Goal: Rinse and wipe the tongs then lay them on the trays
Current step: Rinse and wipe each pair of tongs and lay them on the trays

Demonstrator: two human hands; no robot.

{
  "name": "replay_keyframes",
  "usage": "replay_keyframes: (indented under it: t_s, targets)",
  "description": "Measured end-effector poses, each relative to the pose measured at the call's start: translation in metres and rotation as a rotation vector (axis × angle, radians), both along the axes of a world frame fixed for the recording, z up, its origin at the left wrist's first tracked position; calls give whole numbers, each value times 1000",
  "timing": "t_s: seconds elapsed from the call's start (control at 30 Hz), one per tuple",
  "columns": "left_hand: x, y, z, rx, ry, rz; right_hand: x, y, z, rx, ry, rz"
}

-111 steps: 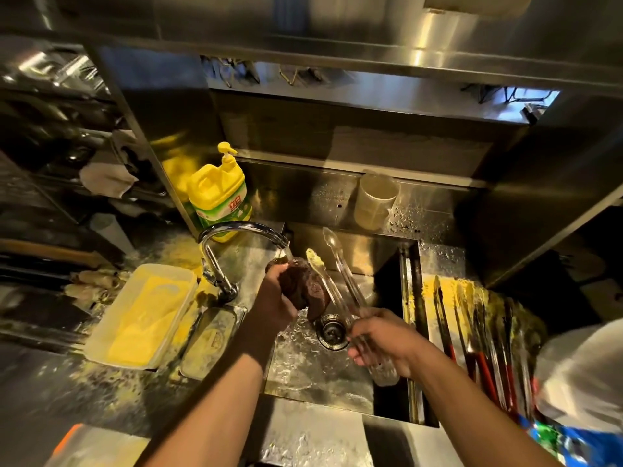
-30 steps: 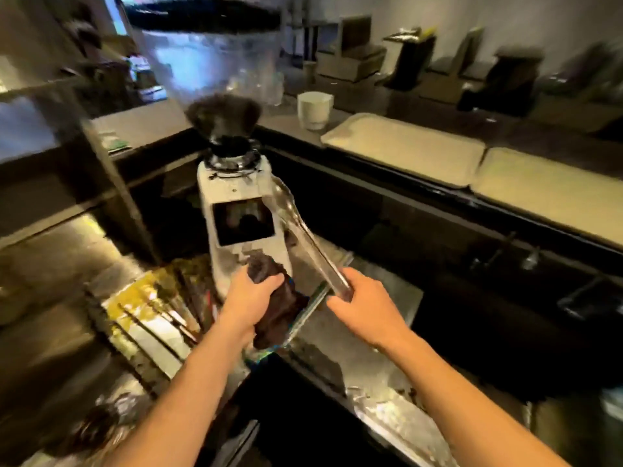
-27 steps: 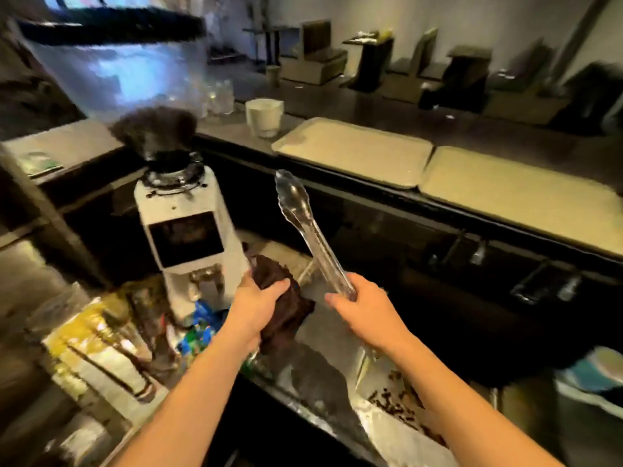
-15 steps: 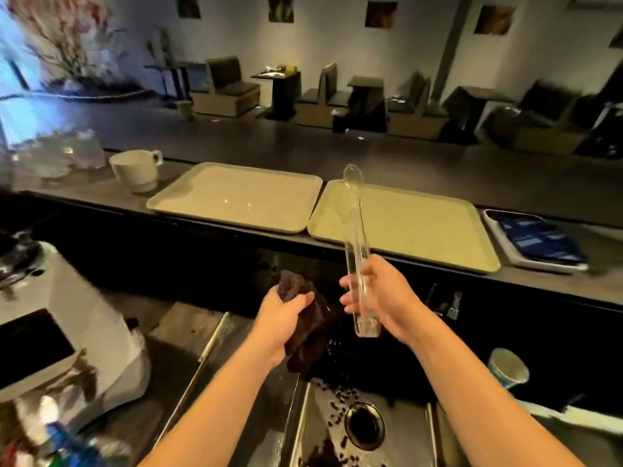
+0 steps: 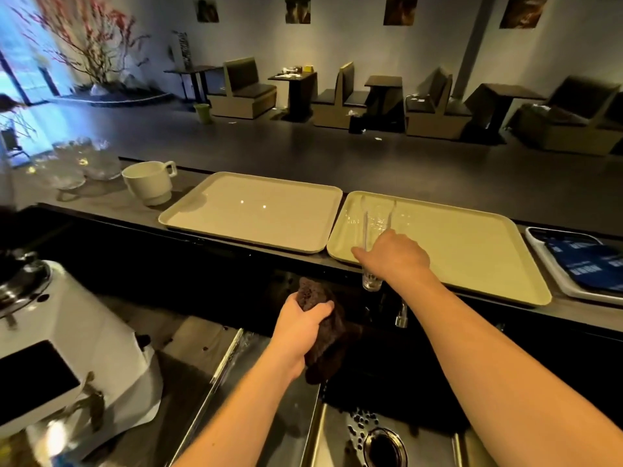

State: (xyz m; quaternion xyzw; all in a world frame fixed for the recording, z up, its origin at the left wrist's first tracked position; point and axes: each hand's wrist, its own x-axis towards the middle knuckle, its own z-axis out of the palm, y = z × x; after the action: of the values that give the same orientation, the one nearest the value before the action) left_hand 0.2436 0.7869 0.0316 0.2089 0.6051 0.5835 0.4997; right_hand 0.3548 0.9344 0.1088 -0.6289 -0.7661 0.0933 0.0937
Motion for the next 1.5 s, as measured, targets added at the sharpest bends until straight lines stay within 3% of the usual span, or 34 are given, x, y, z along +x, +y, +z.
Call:
replay_keyframes:
  t_s: [0.13,0.23,0.33,0.47,0.6,0.93,1.17,1.3,1.5]
  targets:
    - [-11,-19,1,34,-10,10,0,-22,4,241,-222,-31]
    - [-27,-47,-5,42,-6,49,-13,-60,-4,303,-88,175]
    - [-40,-81,-15,20,-96,123,-39,-103,-17,71,122,374]
    - [-76,-162,-43,-77,-144,297,-94,-187,-52,-197,237,561]
    - [-121,-257,-61,-20,-208,385,-147,-275,-83,-310,312,690]
    - [-229,-476,-80,20,-286,775,-286,-460,-130,-469,256,884]
    - [-274,-530,-105,17,-304,953,-339,-491,-169,-420,94,892]
    - [-283,-527,-123,-33,-292,979,-359,-481,-192,-351,-85,860]
    - [-304,-494,-140,-178,-299,1053,-381,-452,-223,-336,-95,944]
